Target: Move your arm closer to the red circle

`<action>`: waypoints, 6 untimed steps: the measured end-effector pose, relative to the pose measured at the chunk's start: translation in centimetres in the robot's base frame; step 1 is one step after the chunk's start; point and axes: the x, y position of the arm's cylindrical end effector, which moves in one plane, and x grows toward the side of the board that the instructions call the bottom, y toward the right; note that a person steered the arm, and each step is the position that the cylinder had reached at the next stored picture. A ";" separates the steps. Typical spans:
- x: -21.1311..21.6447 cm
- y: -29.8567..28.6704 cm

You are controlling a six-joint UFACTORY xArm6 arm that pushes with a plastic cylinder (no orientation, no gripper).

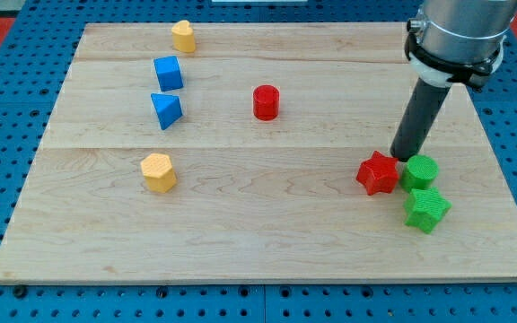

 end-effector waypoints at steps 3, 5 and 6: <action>-15.1 -13.6; -11.3 -16.2; -10.8 -15.9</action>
